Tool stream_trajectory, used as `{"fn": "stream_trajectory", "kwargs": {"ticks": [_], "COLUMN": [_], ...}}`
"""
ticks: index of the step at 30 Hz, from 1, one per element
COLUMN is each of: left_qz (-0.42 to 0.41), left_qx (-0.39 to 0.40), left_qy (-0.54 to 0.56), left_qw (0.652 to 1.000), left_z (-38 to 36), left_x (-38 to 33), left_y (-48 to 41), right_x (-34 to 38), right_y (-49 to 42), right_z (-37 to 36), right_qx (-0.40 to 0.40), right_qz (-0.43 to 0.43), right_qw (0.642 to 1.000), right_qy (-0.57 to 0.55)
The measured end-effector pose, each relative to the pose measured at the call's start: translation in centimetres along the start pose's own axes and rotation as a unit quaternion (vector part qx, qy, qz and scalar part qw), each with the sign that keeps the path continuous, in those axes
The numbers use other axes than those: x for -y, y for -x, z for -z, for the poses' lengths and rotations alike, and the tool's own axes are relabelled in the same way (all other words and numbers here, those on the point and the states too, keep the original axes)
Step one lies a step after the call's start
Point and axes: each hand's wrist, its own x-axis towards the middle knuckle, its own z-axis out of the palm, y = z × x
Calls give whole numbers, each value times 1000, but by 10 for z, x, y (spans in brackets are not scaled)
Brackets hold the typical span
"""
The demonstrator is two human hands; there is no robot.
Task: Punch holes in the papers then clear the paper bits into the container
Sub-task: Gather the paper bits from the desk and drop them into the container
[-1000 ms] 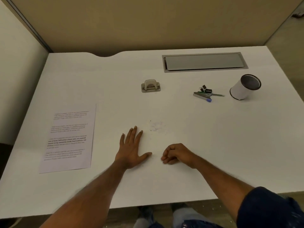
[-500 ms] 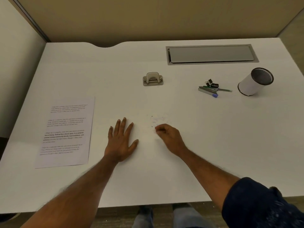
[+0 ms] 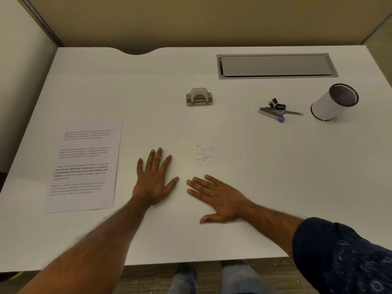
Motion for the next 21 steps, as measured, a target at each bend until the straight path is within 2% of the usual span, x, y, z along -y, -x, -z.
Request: {"fn": "stream_trajectory", "kwargs": {"ticks": [4, 10, 14, 17, 21], "left_qz": [7, 11, 15, 20, 32], "left_qx": [2, 2, -16, -33, -23], "left_qy": [1, 7, 12, 9, 5], "left_qw": [1000, 1000, 1000, 999, 999], "left_z": [-4, -5, 0, 7, 6], "left_x": [0, -3, -5, -4, -1], "left_y": [4, 8, 4, -8, -22], "right_x": [-21, -56, -64, -86, -129], "right_y": [-10, -28, -31, -27, -19], "right_z": [4, 21, 28, 38, 45], "right_qx": [5, -14, -46, -100, -108], "right_qz": [-2, -105, -133, -239, -413], "right_qw": [1000, 994, 990, 966, 902], "right_qy": [6, 13, 8, -21, -67]}}
